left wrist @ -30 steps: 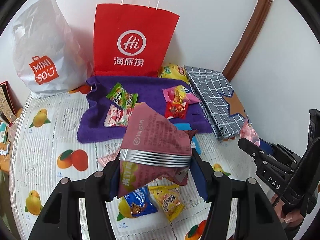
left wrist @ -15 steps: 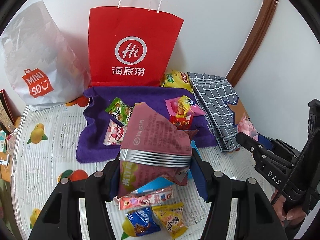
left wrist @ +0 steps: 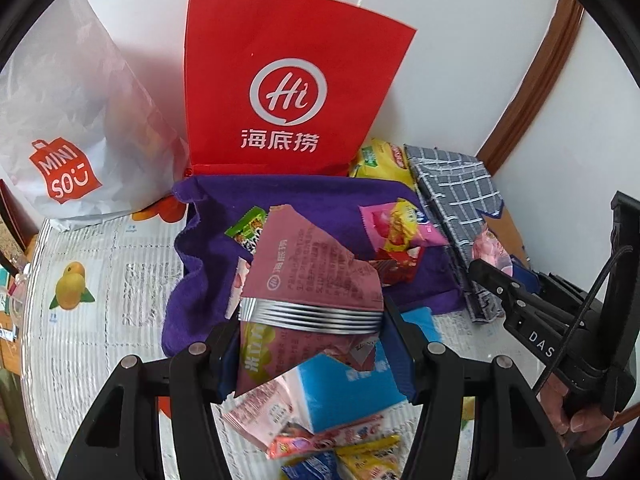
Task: Organize snacks
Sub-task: 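Carry the pink candy packet and pink chip bag over the purple towel with both tools, then open both tools to drop the packets onto the purple towel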
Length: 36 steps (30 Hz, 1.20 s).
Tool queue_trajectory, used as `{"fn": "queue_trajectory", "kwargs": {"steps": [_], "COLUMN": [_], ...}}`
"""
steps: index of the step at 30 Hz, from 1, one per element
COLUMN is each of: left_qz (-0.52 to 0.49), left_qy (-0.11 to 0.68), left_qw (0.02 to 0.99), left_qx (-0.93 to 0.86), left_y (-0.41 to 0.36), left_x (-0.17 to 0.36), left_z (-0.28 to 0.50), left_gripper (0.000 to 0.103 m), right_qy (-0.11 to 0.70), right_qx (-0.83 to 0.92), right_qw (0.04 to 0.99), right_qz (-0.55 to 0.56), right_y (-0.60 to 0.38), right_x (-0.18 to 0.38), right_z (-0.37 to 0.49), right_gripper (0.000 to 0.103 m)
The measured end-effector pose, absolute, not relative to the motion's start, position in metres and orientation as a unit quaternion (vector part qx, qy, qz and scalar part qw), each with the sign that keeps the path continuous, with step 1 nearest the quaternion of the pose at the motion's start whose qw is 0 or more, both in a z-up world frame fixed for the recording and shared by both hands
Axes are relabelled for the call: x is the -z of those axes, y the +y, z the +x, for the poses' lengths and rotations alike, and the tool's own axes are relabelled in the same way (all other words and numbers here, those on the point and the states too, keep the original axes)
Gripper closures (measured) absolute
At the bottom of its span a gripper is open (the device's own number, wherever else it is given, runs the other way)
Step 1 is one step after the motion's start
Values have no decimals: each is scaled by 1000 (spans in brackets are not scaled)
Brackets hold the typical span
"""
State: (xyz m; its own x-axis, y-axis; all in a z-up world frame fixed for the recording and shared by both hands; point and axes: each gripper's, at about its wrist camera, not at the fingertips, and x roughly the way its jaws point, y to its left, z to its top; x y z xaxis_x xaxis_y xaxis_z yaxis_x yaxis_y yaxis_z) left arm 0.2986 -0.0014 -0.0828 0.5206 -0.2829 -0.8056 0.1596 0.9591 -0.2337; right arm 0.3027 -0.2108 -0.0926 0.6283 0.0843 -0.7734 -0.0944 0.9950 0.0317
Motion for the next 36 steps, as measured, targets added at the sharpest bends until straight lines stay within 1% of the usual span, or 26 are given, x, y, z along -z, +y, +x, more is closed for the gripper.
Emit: {"fn": "queue_trajectory", "kwargs": {"steps": [16,36], "left_qz": [-66,-59], "left_qy": [491,519], "left_qw": [858,841], "left_qx": [135,139], "left_y": [1,-5], "left_x": [115,150], "left_z": [348,374], "left_gripper": [45,45], "right_qy": [456,487], "right_qx": [-40,-32], "right_qw": [889,873], "right_qz": [-7,-26], "right_y": [-202,-191], "right_x": [130,167], "right_z": [356,387], "right_gripper": [70,70]}}
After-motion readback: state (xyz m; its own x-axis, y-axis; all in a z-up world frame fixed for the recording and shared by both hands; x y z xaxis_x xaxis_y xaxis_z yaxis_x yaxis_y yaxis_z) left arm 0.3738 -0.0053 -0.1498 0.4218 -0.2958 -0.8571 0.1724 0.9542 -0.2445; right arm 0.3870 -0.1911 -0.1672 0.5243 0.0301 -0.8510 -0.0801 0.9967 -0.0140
